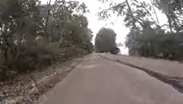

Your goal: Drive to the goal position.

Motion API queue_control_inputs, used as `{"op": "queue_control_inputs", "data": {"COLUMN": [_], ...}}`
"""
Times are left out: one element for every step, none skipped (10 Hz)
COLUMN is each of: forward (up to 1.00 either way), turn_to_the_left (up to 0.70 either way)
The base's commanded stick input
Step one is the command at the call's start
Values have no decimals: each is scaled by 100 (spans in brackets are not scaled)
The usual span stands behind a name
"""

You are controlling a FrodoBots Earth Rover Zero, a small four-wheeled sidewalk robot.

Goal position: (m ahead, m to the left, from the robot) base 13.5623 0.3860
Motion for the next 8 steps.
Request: {"op": "queue_control_inputs", "data": {"forward": [70, 70, 70, 70, 70, 70, 70, 70], "turn_to_the_left": [0, 0, 0, 0, 0, 0, 0, 0]}}
